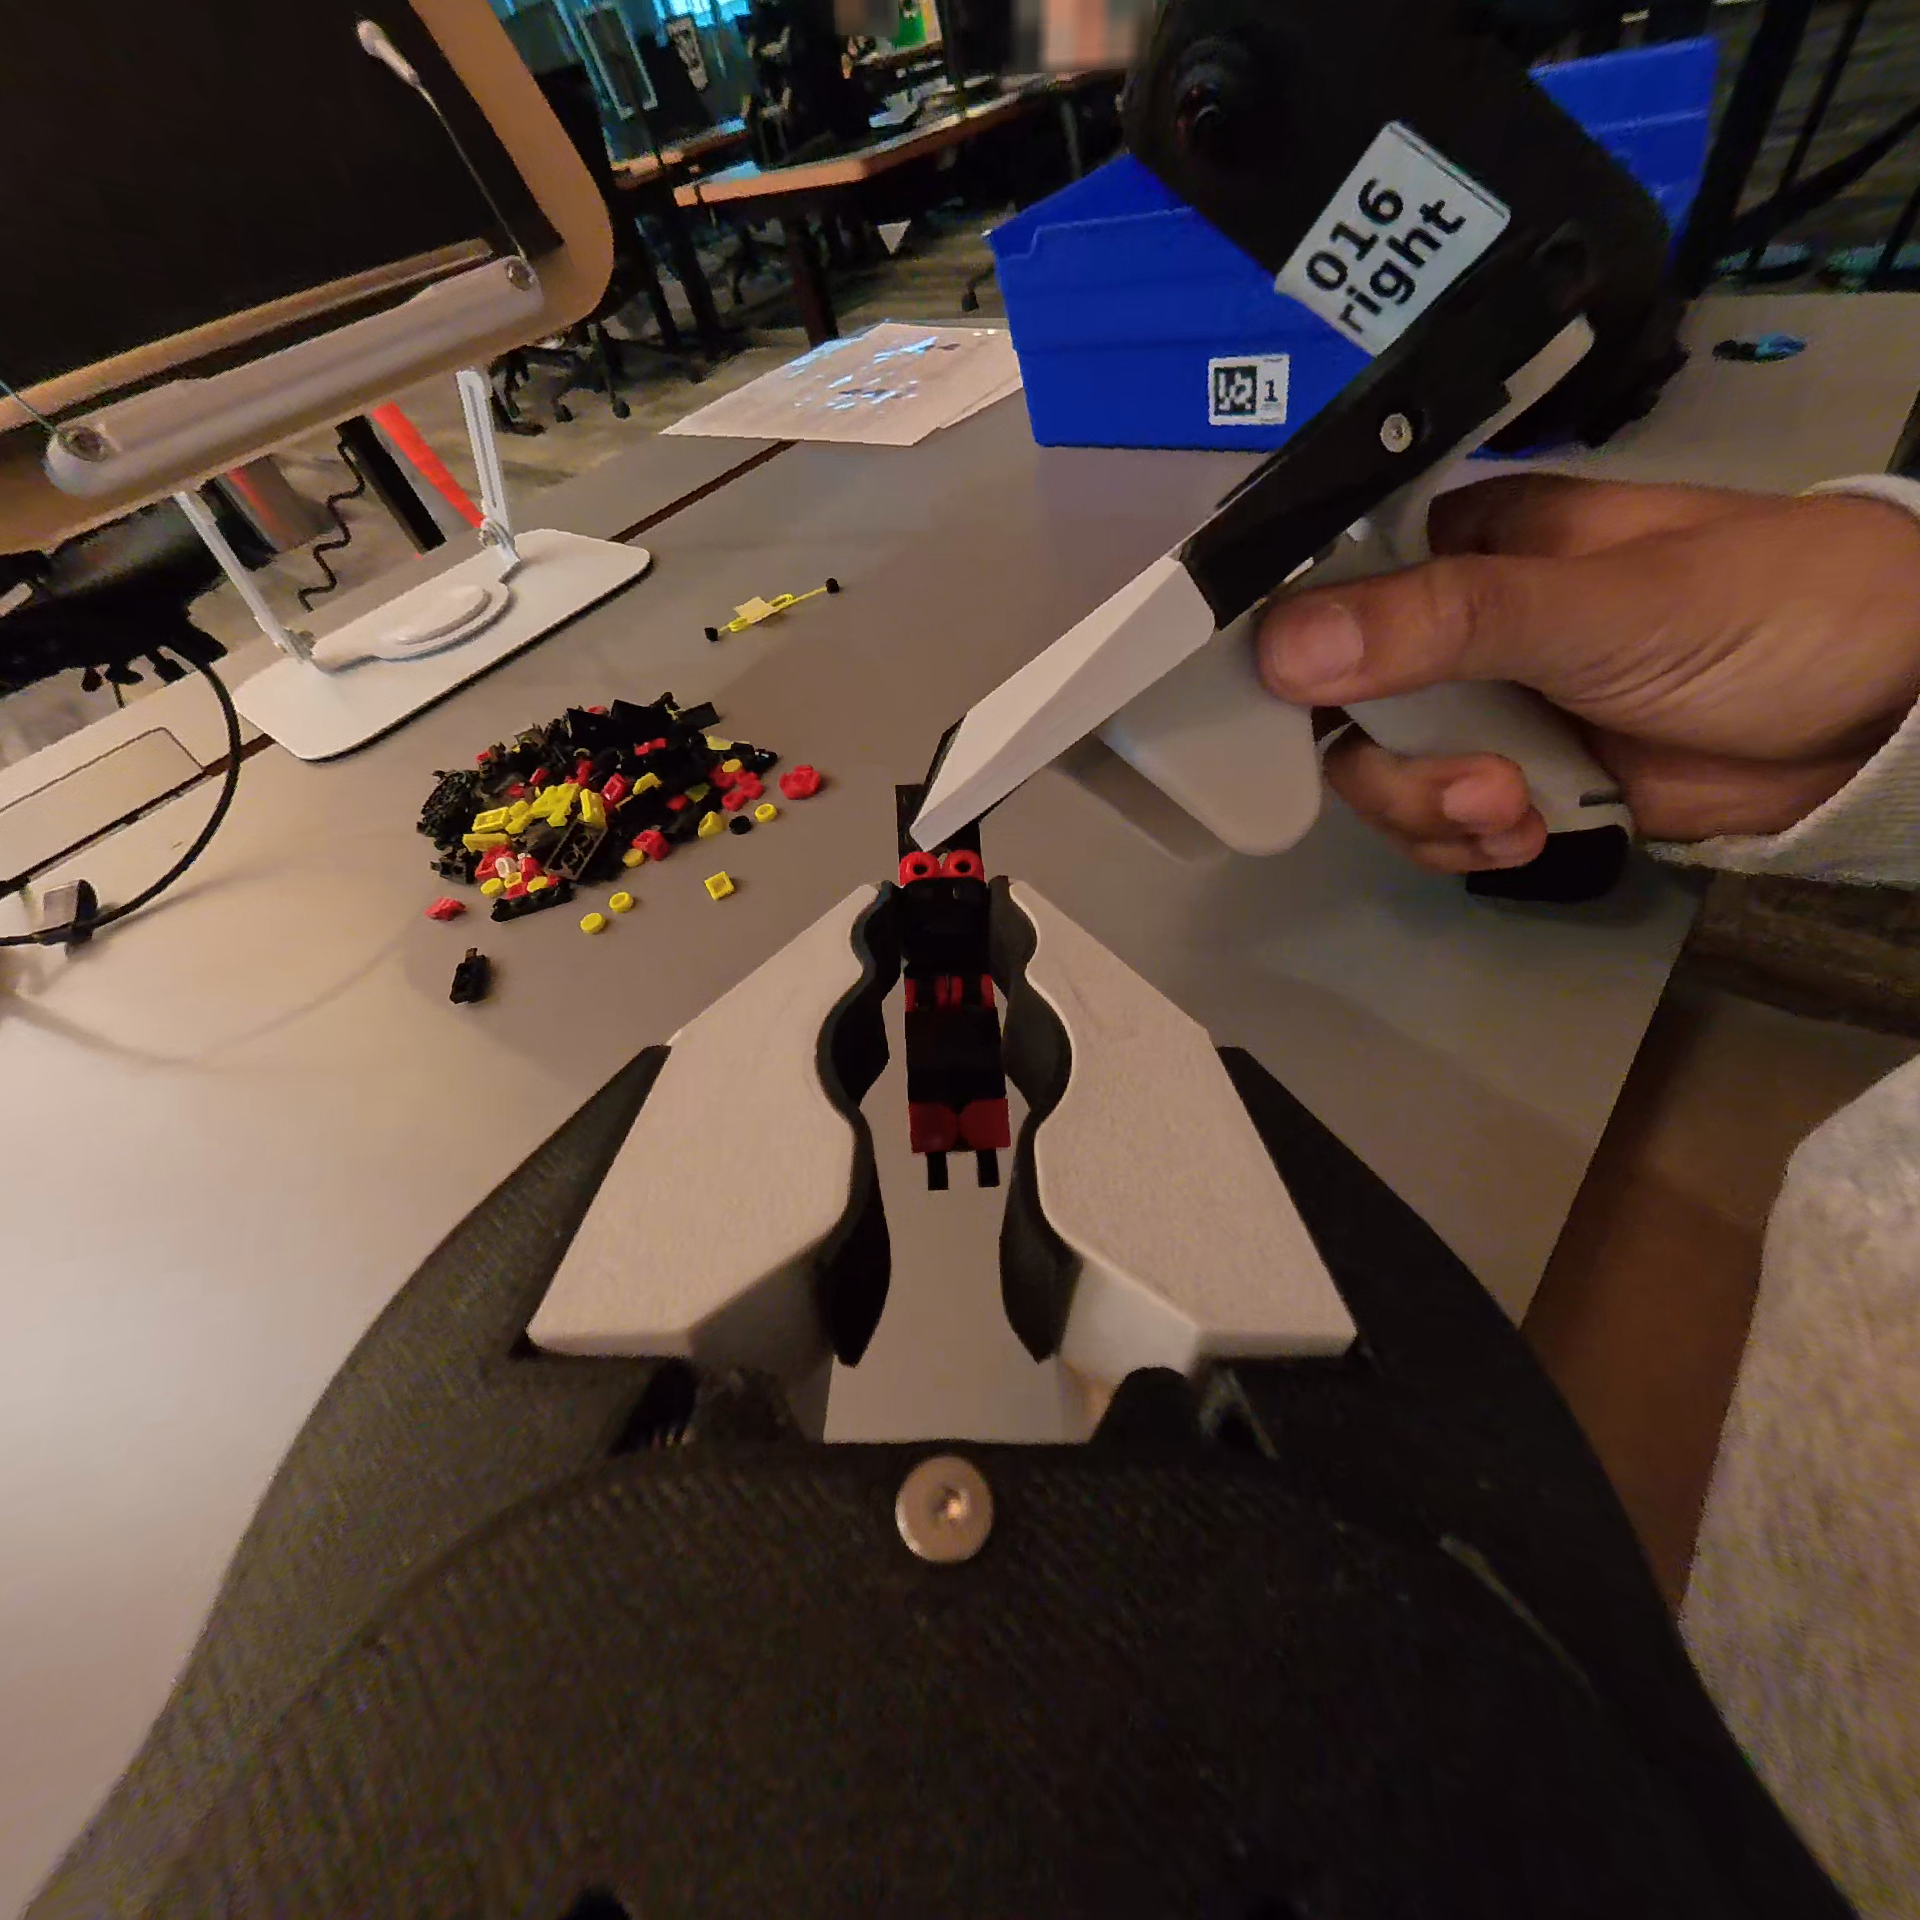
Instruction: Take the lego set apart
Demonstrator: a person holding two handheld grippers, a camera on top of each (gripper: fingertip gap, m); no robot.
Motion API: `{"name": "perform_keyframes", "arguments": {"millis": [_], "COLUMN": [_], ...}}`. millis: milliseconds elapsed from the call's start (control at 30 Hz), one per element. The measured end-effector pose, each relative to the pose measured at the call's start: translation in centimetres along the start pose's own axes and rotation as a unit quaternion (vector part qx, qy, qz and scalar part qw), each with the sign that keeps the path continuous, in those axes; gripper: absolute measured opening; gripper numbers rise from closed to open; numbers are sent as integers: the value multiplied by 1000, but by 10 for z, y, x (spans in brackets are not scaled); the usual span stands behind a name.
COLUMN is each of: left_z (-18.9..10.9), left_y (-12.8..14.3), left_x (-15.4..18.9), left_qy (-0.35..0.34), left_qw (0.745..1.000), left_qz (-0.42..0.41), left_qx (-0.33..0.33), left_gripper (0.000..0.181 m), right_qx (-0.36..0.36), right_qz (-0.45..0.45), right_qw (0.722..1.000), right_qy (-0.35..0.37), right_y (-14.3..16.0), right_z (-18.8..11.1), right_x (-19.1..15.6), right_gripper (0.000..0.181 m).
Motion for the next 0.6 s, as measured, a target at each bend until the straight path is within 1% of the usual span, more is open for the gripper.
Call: {"name": "perform_keyframes", "arguments": {"millis": [33,167,333,500,533,567,600], "left_z": [0,1,0,-1,-5,-17,-20], "left_y": [0,3,1,0,-5,-21,-32], "left_x": [0,1,1,0,2,5,8], "left_qy": [1,2,5,7,25,39,45], "left_qw": [1000,1000,1000,999,997,988,988], "left_qz": [-2,-1,-10,-15,-16,-38,-38], "left_qx": [0,4,24,35,70,143,145], "left_gripper": [14,14,14,15,16,16,17], "right_qx": [-2,-7,6,6,-12,-34,-21], "right_qz": [5,25,87,105,108,103,122], "right_qw": [1000,1000,995,993,994,993,992], "right_qy": [1,-3,-47,-55,1,53,28], "right_y": [0,2,4,5,10,15,13], "right_z": [0,0,0,0,1,0,-2], "right_x": [1,4,10,12,21,32,33], "right_gripper": [5,5,5,5,3,2,2]}}
Point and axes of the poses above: each gripper's, where its closed fingertips meet, z out along the fingers, y out of its underside, x = y × z across the jaws, the point moved 8 cm from there along -z, back along the fingers, and after that the axes turned 1 degree about -x, right-handed, at the moved point
